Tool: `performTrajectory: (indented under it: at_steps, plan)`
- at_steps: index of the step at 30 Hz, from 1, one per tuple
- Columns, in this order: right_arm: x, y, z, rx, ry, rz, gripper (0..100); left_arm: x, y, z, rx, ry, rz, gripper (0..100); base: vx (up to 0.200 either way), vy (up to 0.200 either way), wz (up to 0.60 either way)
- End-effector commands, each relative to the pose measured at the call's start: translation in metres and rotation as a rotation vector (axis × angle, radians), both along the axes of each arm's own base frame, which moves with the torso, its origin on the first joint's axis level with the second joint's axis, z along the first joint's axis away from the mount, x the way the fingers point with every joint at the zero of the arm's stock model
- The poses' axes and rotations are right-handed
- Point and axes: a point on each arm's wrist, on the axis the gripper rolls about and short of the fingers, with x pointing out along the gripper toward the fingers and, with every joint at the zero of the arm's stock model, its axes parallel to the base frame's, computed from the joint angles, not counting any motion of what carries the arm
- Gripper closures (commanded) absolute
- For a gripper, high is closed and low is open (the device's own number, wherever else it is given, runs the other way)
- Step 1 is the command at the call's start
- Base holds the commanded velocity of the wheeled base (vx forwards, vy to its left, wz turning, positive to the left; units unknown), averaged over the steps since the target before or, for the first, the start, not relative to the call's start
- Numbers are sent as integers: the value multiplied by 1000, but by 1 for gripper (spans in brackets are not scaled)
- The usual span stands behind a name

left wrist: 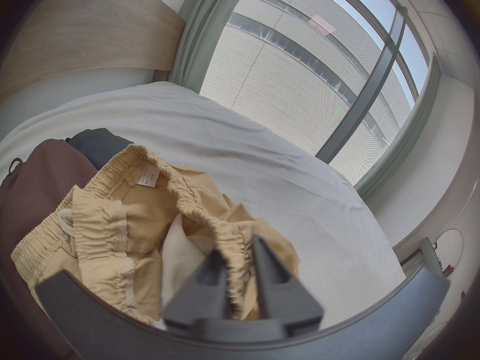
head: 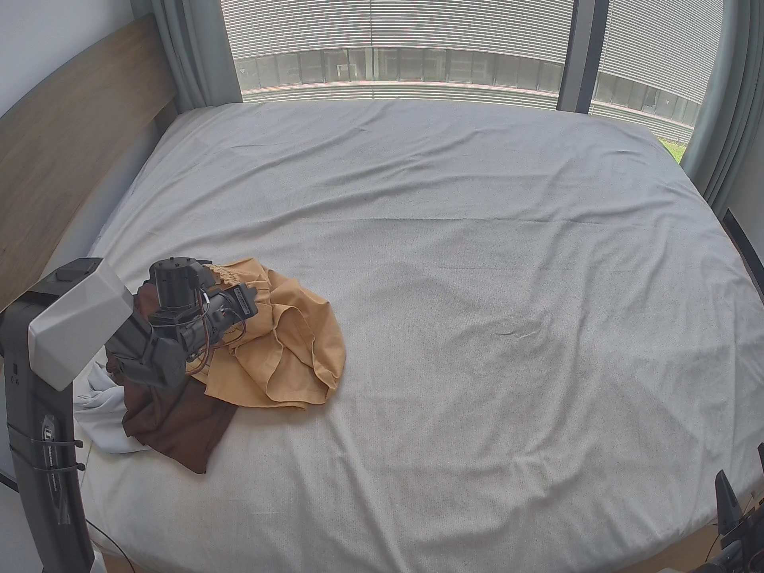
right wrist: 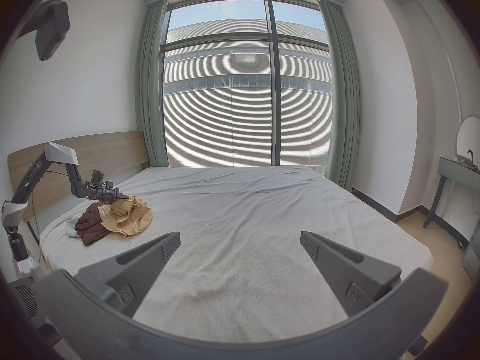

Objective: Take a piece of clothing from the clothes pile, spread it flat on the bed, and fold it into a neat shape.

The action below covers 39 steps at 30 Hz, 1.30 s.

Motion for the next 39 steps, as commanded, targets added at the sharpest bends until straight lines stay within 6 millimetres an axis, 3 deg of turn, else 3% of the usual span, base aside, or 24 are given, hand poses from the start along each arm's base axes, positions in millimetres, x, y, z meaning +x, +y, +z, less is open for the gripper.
performTrajectory:
  at_steps: [1,8,18,23,31,39]
  plan:
    - [0,0,-5,0,1,0,0,-1,0,0,0,3,0,100,0,0,0]
    - [0,0,-5,0,1,0,0,-7,1,1,-34,8,0,100,0,0,0]
    - [0,0,-5,0,1,0,0,-10,3,32,-279,2,24,100,0,0,0]
    - [0,0,-5,0,0,0,0,-15,3,36,-352,28,10,100,0,0,0]
    - [0,0,-5,0,1,0,0,-40,4,68,-618,121,-145,100,0,0,0]
    - [0,0,-5,0,1,0,0,-48,5,79,-735,158,-145,100,0,0,0]
